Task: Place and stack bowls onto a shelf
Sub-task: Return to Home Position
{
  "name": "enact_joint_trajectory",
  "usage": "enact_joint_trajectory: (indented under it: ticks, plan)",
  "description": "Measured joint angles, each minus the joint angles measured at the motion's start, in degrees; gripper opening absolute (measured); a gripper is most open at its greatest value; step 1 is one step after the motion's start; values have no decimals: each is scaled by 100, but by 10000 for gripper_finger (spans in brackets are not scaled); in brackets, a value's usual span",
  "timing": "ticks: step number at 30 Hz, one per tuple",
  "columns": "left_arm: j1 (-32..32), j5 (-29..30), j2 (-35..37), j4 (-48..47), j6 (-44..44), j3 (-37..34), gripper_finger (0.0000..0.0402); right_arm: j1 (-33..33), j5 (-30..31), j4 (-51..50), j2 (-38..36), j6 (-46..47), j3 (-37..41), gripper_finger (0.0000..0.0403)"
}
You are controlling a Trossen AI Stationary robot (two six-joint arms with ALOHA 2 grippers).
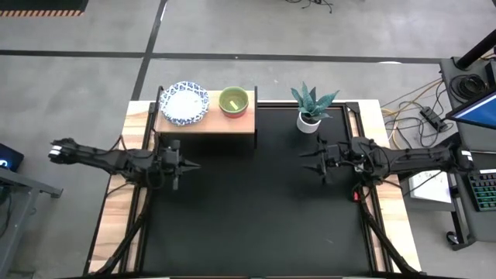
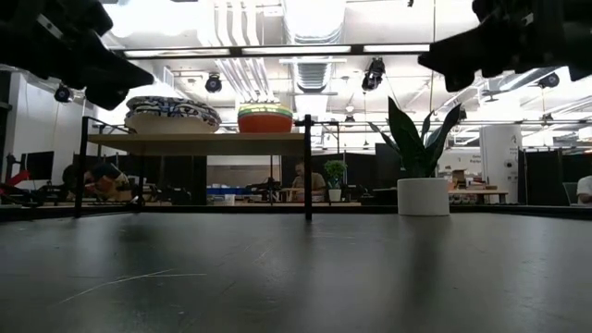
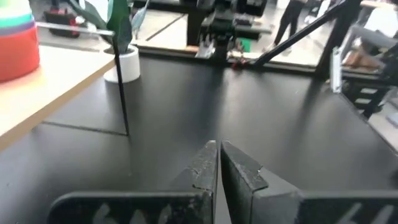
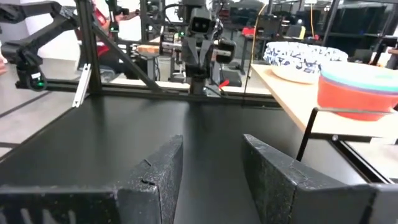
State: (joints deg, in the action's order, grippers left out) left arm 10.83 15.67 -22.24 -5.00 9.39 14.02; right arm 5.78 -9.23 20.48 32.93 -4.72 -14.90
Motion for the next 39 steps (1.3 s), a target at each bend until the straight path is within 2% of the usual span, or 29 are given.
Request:
enact_joint_trajectory:
  ticks: [10,20,29,39]
  plan:
    - [0,-25,1347,-220,-176,-530,0,84,-22,-2,-424,90,403,152]
    - [0,-23,2216,-344,-156,-977,0,114,-22,-3,-678,71,577,152]
    - [0,-25,2208,-312,-194,-990,0,151,-22,157,-883,155,955,131]
    - [0,-23,2208,-314,-186,-992,0,151,-29,73,-1548,87,1417,100]
